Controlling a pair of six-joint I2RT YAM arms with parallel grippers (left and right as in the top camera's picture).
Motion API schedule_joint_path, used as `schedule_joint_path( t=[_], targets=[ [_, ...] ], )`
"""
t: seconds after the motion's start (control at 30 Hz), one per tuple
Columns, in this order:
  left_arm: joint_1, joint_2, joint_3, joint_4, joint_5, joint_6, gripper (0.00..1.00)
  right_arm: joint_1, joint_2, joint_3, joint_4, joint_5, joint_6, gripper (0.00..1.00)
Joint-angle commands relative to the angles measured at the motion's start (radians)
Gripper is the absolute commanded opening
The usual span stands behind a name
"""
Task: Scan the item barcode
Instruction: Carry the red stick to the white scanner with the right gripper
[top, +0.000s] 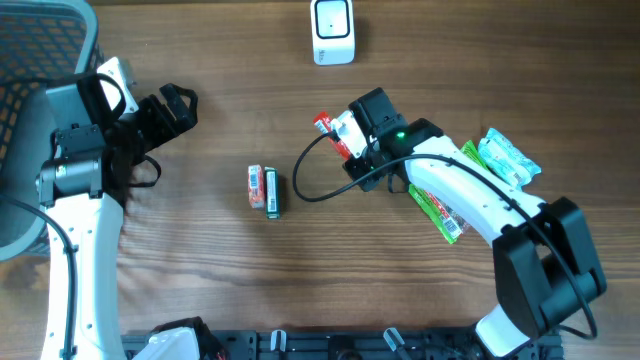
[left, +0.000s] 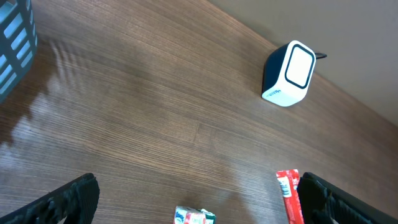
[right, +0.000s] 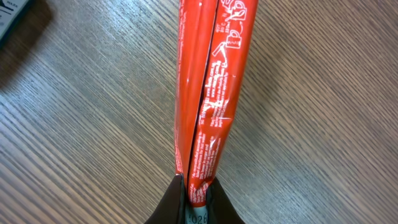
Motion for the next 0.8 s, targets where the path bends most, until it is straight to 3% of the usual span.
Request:
schedule_joint_path(
  t=[0.0,0.27,0.53,0.63,0.77],
  targets=[
    [0.005,0.004,0.014,0.003,-0.005,0.017,1.0,-0.003,-0.101,0.063,-0.007,0.045,0.056,0.04],
    [0.005,0.004,0.014,0.003,-0.005,0.018,1.0,-0.005,-0.179,0.399,-0.292,0.163,0.075,0.04],
    [0.005,0.004,0.014,0.003,-0.005,0.017,1.0,-0.008,-0.088,0.779,-0.484,0.374,0.077,0.04],
    [0.005,0.004,0.013,0.003,-0.005,0.018,1.0,-0.008,-0.004,0.908,-0.487,0.429,-0.002,0.04],
    [0.005,0.004,0.014,0.003,-0.005,0.018,1.0,-0.002,0.1,0.913,-0.439,0.581,-0.057,0.04]
  ],
)
